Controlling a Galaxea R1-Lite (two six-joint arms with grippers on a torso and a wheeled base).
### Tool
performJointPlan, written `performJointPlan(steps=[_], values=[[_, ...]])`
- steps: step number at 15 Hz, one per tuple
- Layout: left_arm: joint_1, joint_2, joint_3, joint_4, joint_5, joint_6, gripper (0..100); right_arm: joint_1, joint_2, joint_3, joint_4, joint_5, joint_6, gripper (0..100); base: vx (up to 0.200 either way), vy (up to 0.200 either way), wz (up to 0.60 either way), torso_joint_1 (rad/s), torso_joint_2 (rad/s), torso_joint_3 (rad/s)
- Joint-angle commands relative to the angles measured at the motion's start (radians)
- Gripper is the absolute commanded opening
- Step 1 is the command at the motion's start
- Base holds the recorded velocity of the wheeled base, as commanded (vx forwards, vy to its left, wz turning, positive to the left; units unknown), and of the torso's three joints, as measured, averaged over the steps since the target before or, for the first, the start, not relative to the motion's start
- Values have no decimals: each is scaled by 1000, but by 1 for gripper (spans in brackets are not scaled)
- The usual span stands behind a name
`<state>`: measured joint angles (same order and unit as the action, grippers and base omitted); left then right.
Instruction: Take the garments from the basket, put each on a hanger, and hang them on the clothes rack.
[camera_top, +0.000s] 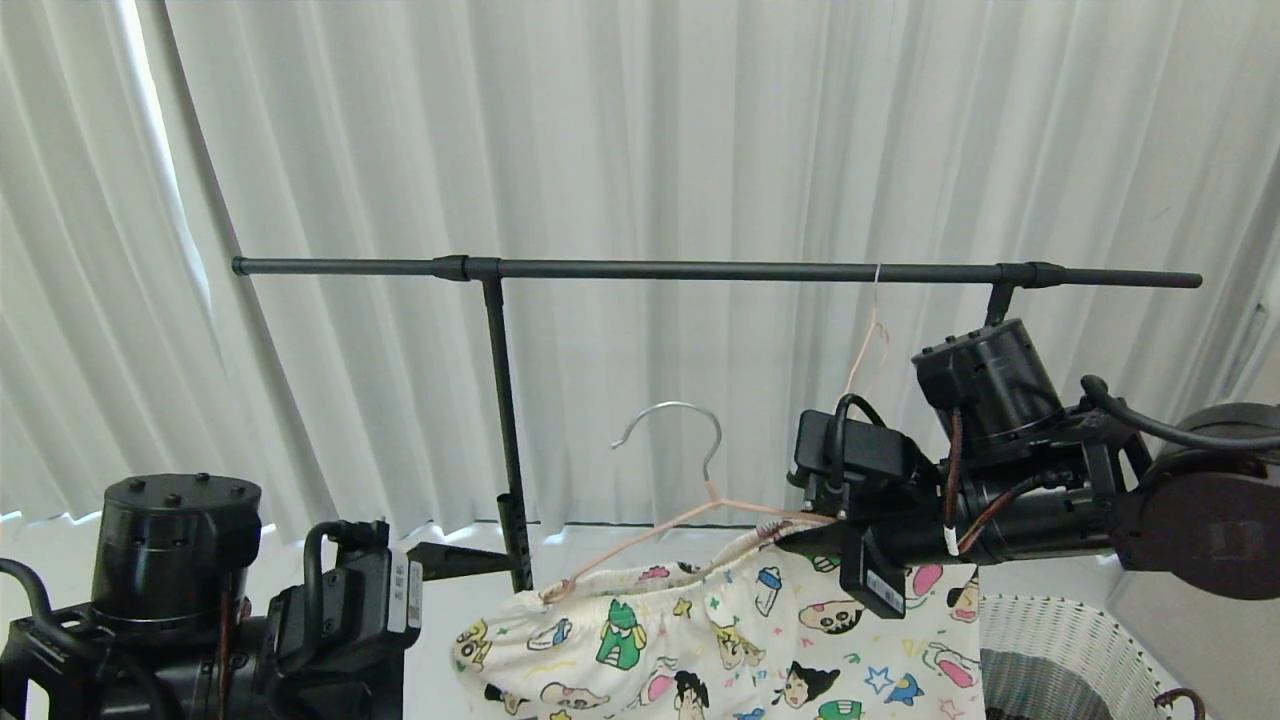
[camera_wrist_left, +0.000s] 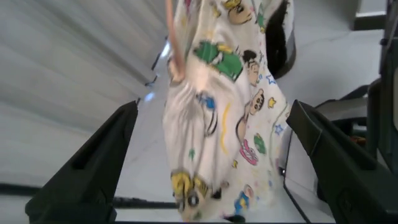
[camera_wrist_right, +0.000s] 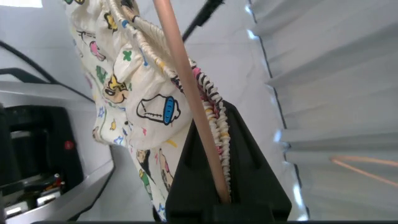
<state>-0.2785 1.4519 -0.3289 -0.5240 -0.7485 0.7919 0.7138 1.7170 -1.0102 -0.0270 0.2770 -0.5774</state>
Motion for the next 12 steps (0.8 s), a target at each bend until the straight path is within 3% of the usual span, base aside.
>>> performJointPlan(steps=[1,4,6,9,12], values=[[76,-16,4,-1,0,-23,100,-22,-24,1,-1,-12,1,0,0,0,0,0,0,0],[226,-12,64,-1,0,-31,100,-68,-37,5,-2,-13,-1,0,0,0,0,0,0,0],[306,91,77,-1,0,-30,100,-83,-51,-2,-14,-10,2,0,0,0,0,0,0,0],[312,222,-1,-1,0,-31,100,-71,-79,-4,-47,-9,1,0,0,0,0,0,0,0],[285,255,-41,-1,-5,-31,100,-19,-111,-1,-45,-10,1,0,0,0,0,0,0,0]])
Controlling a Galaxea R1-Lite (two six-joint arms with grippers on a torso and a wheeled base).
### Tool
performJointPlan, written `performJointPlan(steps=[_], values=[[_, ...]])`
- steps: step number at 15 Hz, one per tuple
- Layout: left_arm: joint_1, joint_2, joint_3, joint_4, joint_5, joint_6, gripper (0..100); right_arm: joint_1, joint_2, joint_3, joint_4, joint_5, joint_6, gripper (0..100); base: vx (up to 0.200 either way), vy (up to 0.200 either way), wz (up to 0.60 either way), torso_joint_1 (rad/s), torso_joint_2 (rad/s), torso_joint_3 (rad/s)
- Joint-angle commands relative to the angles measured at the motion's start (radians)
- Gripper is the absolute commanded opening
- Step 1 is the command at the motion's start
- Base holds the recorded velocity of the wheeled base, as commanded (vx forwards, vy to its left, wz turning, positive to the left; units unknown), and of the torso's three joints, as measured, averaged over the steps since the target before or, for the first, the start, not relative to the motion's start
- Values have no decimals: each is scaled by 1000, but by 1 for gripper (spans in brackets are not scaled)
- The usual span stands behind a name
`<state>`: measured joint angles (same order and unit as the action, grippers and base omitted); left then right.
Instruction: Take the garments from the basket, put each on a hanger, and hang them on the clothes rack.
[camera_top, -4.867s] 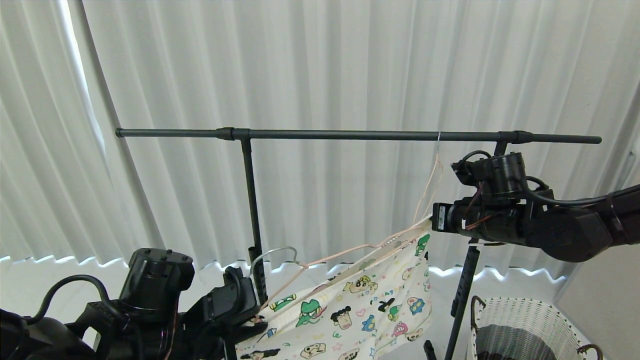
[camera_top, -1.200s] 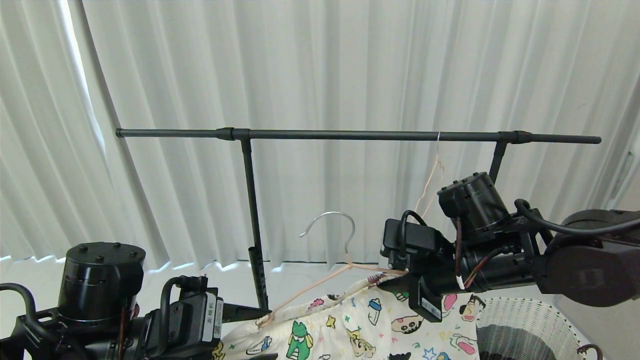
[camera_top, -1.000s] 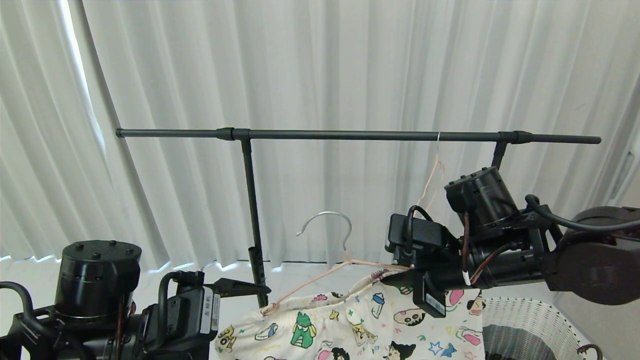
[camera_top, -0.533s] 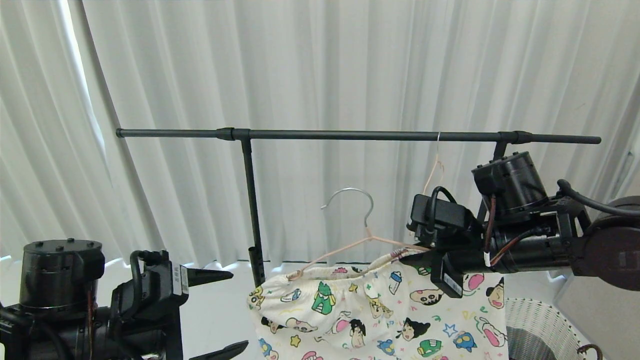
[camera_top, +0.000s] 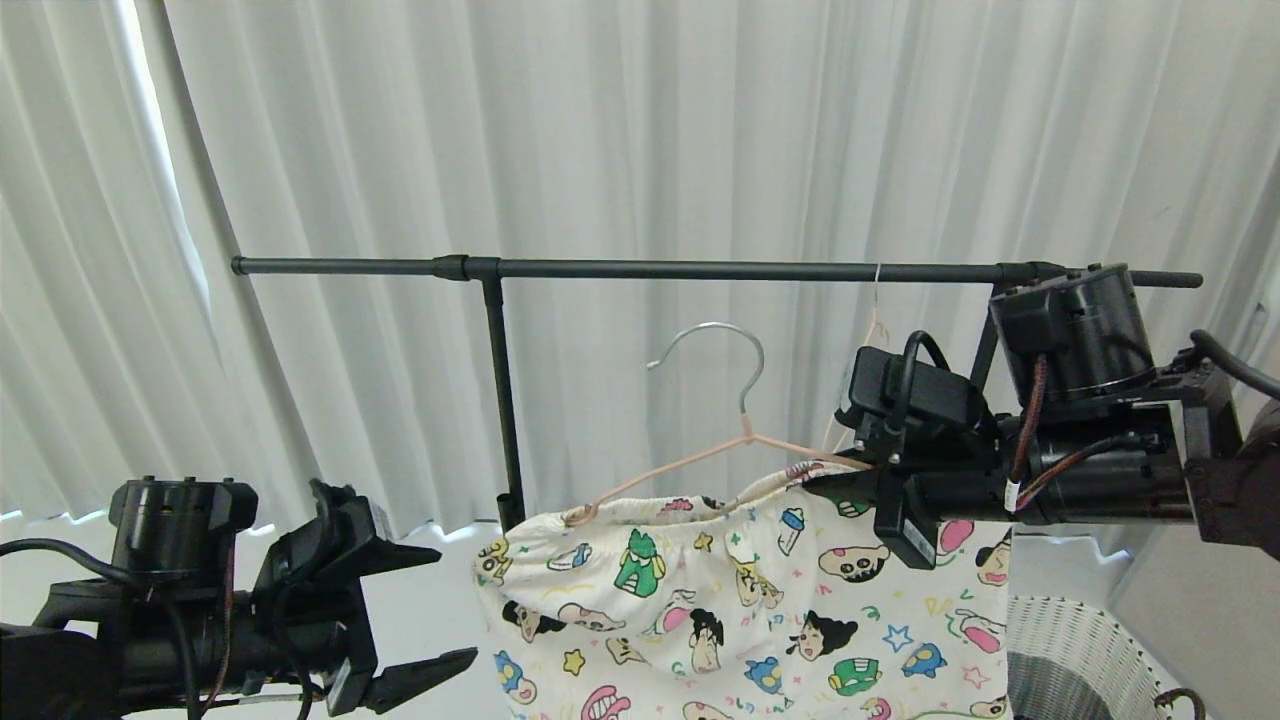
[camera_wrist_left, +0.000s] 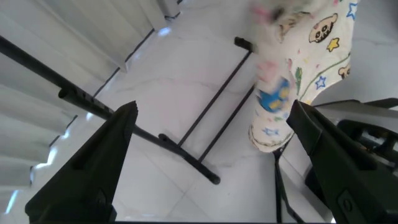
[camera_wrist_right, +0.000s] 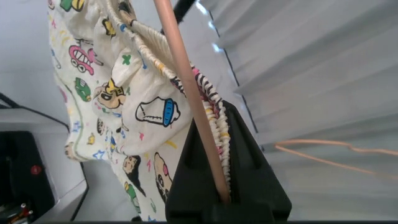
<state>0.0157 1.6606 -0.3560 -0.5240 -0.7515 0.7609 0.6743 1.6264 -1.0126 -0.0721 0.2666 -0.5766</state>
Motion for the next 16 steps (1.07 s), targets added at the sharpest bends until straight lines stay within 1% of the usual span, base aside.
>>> performJointPlan(steps=[1,3,7,8,10,14,16], values=[[-31,39,-12,-1,-16,0,100,36,-22,0,-2,-1,0,0,0,0,0,0,0,0],[-77,19,2,-1,-74,0,100,53,-22,-1,-3,-4,0,0,0,0,0,0,0,0],[-69,19,3,-1,-75,-2,100,53,-22,-6,-3,-6,0,0,0,0,0,0,0,0],[-69,18,5,-1,-78,-2,0,54,-22,-8,-3,-6,0,0,0,0,0,0,0,0],[-73,18,5,-1,-104,0,0,67,-22,-6,-3,-15,0,0,0,0,0,0,0,0],[-66,-12,8,-1,-104,0,0,61,-22,20,6,-38,3,0,0,0,0,0,0,0],[-65,-28,25,-1,-104,0,0,47,-20,54,14,-90,3,0,0,0,0,0,0,0]])
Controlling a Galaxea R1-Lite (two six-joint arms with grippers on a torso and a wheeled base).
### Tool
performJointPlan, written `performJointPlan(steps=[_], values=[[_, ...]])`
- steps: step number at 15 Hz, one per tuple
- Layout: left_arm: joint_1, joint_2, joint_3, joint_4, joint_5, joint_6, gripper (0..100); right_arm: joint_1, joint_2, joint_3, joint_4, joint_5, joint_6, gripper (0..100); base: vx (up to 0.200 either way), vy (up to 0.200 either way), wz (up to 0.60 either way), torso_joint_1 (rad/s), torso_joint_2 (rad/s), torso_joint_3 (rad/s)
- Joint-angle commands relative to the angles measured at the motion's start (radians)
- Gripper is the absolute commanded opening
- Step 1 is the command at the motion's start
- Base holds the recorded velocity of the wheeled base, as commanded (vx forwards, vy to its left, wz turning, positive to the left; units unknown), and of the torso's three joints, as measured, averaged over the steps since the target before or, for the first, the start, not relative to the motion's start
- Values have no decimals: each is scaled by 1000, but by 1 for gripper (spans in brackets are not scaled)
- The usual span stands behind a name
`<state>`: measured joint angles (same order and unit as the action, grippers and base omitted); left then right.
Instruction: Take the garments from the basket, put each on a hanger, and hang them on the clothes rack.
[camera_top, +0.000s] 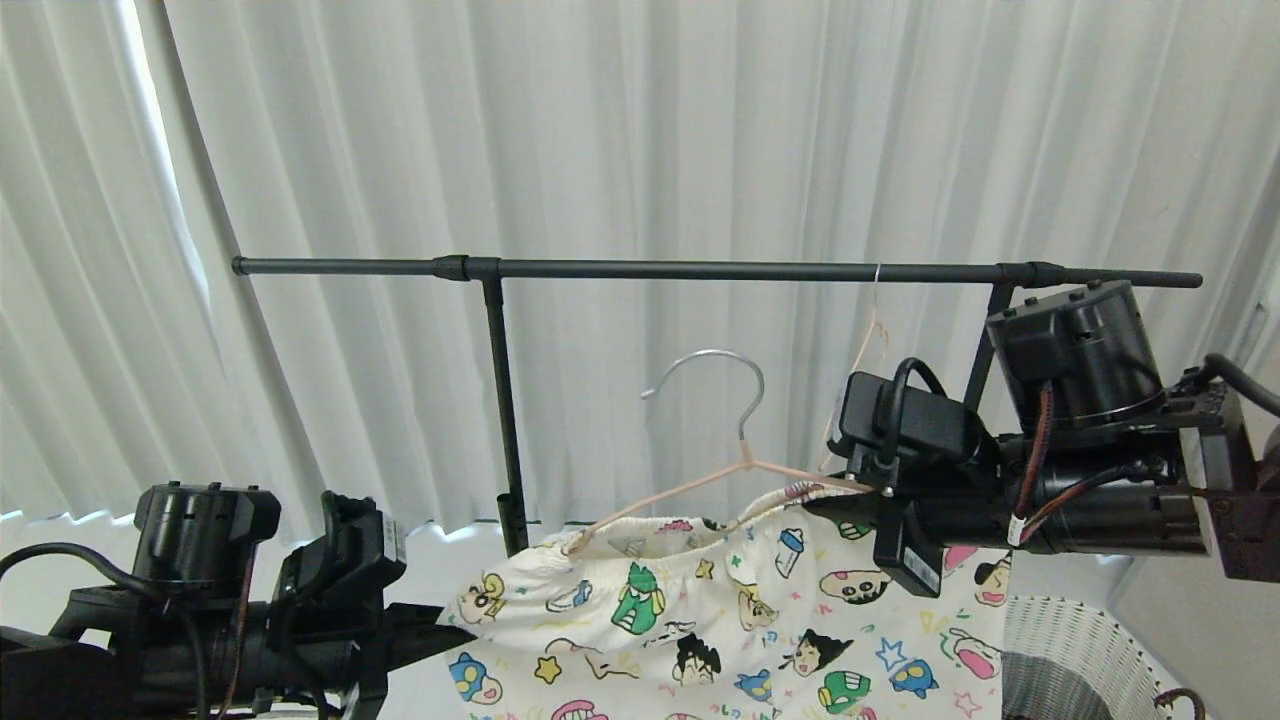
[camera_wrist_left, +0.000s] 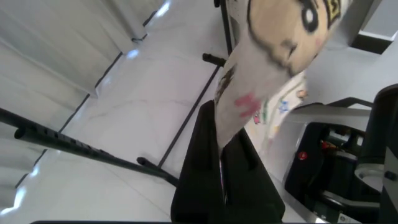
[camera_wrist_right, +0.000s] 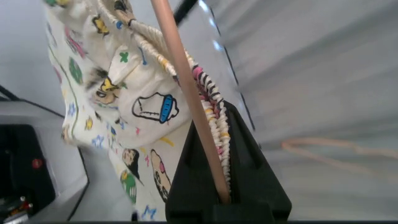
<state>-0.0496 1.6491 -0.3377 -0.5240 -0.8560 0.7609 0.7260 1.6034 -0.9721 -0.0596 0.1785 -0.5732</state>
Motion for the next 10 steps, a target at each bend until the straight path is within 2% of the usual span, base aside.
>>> performJointPlan(steps=[1,5,8,10], values=[[7,-32,31,-1,0,0,0,-22,4,39,1,-33,1,0,0,0,0,0,0,0],[8,-48,75,-1,0,0,0,-45,4,58,3,-40,-4,0,0,0,0,0,0,0],[8,-48,66,-1,0,0,0,-45,3,61,78,-90,-82,0,0,0,0,0,0,0],[4,-71,65,-1,0,0,0,-42,12,61,98,-97,-94,0,0,0,0,0,0,0]])
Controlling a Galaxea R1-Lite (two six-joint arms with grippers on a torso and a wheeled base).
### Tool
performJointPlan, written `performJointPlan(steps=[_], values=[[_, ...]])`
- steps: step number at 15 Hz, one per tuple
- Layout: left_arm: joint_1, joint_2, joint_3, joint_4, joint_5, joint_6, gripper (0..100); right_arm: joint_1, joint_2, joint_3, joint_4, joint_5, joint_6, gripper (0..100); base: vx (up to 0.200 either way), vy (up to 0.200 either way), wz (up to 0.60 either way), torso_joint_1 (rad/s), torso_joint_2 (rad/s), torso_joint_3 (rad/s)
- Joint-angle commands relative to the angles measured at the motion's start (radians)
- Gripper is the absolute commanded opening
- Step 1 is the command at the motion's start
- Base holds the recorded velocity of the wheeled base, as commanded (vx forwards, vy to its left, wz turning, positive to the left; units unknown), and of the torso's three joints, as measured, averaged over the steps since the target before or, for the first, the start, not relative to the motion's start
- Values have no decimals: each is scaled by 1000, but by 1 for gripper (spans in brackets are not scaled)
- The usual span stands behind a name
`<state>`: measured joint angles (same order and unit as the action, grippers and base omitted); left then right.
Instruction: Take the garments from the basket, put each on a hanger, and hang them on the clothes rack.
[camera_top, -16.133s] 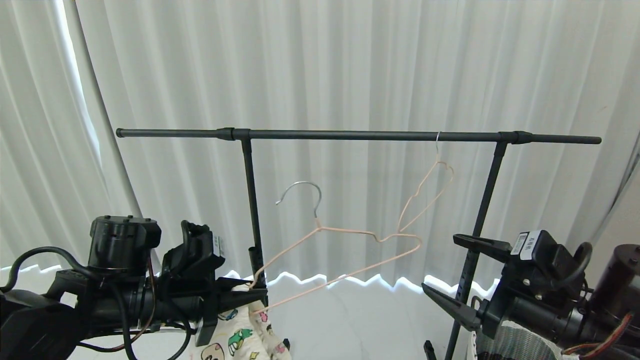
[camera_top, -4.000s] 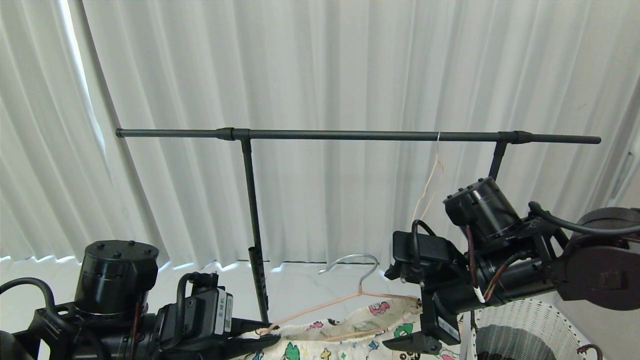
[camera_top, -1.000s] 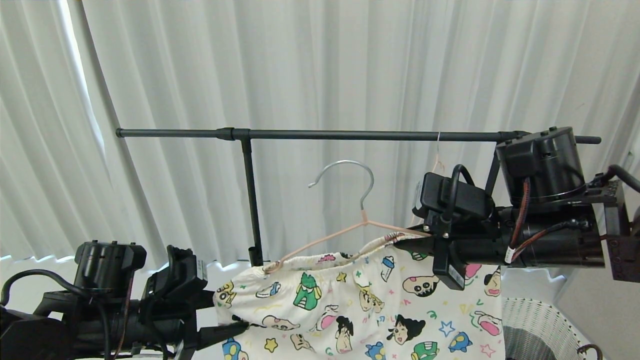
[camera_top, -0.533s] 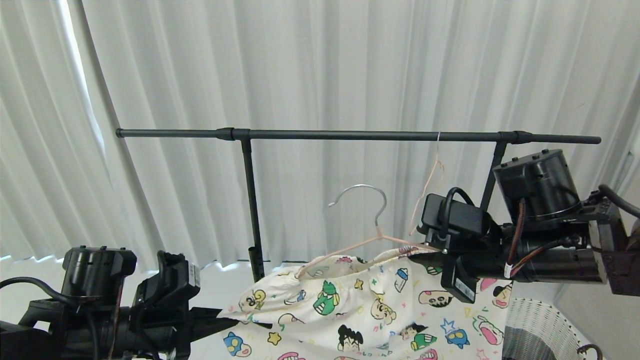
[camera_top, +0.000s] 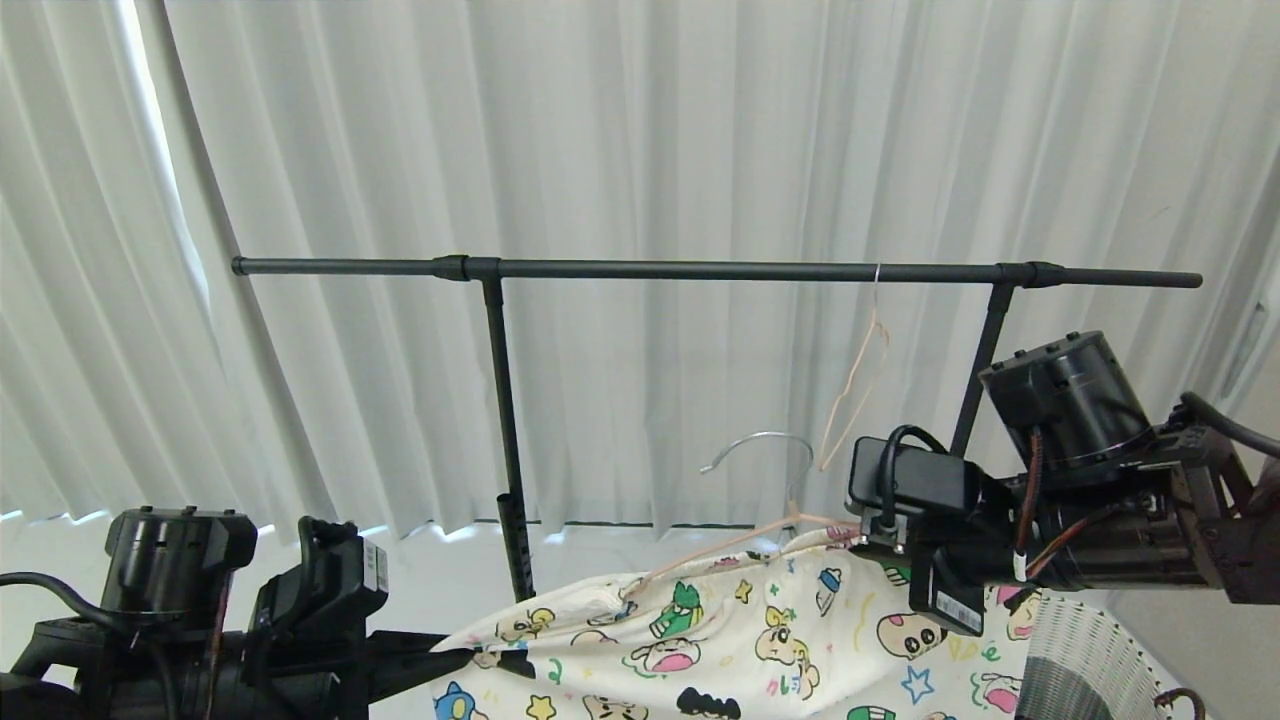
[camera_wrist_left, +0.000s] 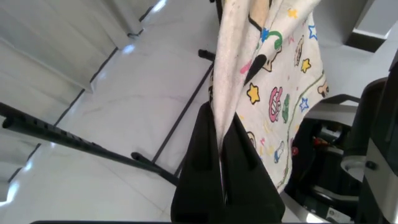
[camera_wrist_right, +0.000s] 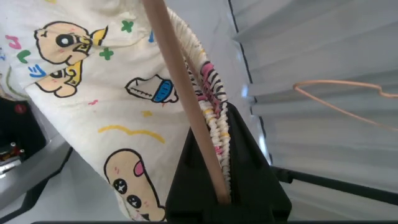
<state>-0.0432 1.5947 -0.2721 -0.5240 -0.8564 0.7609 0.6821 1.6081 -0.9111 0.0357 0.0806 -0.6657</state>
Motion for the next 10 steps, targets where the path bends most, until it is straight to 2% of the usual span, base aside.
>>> performJointPlan(steps=[1,6,10], values=[[-21,-36,5,-1,2,0,0,5,18,-3,3,-19,0,0,0,0,0,0,0,0],[-136,-62,1,-1,2,2,0,8,24,-14,4,-94,6,0,0,0,0,0,0,0],[-156,-61,-45,-1,2,0,0,39,19,-17,64,-137,6,0,0,0,0,0,0,0]])
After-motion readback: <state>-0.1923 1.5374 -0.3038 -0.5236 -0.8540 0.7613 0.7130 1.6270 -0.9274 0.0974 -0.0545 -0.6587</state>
